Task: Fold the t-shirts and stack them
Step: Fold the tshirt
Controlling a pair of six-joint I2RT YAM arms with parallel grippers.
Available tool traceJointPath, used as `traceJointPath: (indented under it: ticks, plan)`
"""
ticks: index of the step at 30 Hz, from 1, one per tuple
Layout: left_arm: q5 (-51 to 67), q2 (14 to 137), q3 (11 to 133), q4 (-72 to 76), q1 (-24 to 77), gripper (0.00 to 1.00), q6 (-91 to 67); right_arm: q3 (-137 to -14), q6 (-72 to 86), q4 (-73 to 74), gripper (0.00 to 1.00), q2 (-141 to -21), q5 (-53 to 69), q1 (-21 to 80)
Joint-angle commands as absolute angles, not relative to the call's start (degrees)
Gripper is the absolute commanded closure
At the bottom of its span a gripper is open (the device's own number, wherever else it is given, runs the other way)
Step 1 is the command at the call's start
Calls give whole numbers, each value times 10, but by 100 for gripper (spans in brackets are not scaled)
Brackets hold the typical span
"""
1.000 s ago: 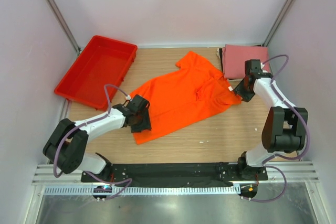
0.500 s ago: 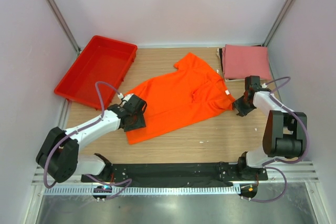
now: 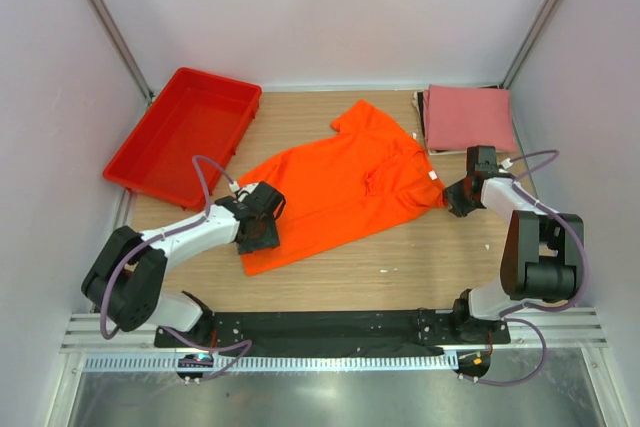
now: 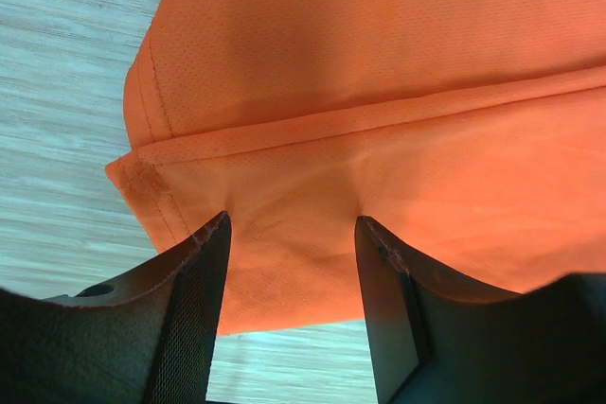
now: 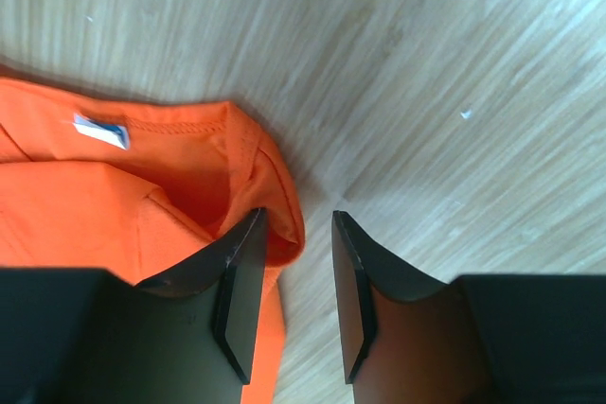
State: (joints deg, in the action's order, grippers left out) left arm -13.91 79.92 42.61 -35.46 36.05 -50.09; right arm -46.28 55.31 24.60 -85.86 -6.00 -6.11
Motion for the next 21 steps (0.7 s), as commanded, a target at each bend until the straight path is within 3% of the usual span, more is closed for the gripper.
traceJointPath:
  ticks: [1,4,7,8,21]
  plan:
    - [-153,811,433,-344,364,43,-504,-461,572,207,61,-861,-79,-60]
    - [-158,816,433,-345,364,43,-501,-465,573,209,69,-876,-92,-60]
    - [-168,816,433,-353,364,43,-499,-466,568,214,86,-877,-110,-61]
    - [-170,816,433,-355,364,43,-497,-469,563,227,99,-875,-119,-63]
    - [-207,822,436,-392,371,43,-477,-504,465,335,99,-816,-203,-80]
